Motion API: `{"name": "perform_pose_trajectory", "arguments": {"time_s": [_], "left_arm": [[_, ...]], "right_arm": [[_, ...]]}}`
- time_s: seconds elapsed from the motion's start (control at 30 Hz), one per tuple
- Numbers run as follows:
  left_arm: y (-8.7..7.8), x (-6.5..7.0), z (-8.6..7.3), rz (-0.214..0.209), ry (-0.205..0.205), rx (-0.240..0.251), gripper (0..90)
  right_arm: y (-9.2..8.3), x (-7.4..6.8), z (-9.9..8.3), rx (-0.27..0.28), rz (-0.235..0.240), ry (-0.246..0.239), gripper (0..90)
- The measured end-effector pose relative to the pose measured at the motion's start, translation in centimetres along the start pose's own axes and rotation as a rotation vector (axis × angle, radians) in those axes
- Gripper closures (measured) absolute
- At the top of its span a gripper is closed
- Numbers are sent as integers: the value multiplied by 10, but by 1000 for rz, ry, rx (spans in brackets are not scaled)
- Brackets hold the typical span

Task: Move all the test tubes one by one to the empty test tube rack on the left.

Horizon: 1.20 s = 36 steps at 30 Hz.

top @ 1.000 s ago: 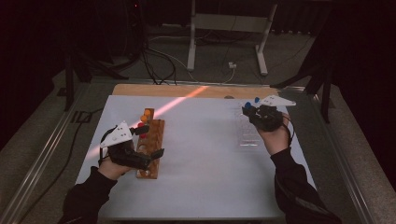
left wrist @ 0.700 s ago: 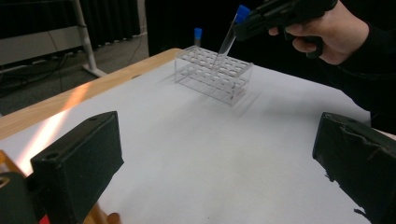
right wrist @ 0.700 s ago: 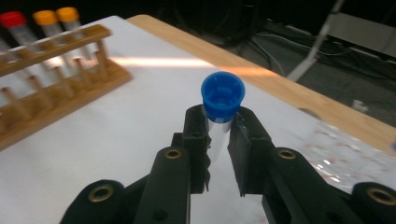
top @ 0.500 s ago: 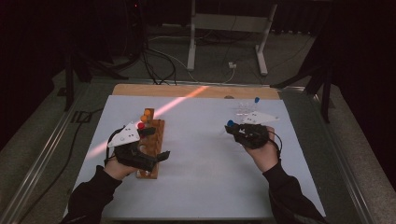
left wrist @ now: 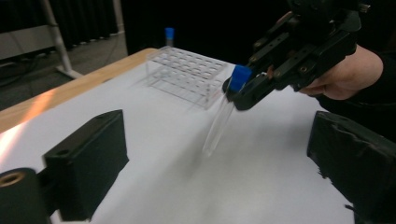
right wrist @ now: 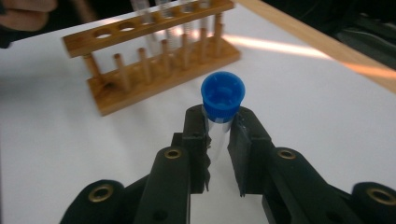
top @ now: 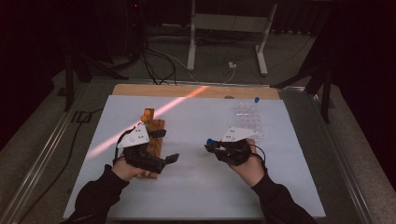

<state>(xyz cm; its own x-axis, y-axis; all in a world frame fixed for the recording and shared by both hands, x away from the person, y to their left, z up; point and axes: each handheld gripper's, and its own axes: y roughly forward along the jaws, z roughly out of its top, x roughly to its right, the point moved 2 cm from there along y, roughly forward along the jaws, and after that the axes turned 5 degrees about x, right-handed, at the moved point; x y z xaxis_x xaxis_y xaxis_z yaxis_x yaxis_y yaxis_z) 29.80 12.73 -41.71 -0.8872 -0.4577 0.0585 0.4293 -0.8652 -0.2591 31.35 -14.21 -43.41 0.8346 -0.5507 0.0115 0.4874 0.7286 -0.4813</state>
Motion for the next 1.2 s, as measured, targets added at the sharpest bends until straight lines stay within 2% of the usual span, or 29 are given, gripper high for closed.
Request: {"name": "perform_pose_trajectory", "arguments": {"time_s": [0.07, 0.23, 0.3, 0.43, 0.83, 1.2], "left_arm": [[3, 2, 1, -13, 9, 5, 158], [13, 9, 3, -47, 24, -1, 233], [16, 12, 4, -54, 41, -5, 282], [26, 17, 4, -58, 45, -19, 339], [45, 23, 3, -61, 76, -44, 601], [53, 24, 2, -54, 95, -77, 693]], "right_arm": [[3, -5, 0, -9, 20, -5, 771], [11, -16, -2, -28, 59, -17, 771], [13, -20, -2, -31, 71, -23, 771], [15, -24, 0, -31, 85, -31, 771], [17, -28, 2, -31, 99, -33, 771], [16, -29, 3, -28, 100, -34, 771]]}}
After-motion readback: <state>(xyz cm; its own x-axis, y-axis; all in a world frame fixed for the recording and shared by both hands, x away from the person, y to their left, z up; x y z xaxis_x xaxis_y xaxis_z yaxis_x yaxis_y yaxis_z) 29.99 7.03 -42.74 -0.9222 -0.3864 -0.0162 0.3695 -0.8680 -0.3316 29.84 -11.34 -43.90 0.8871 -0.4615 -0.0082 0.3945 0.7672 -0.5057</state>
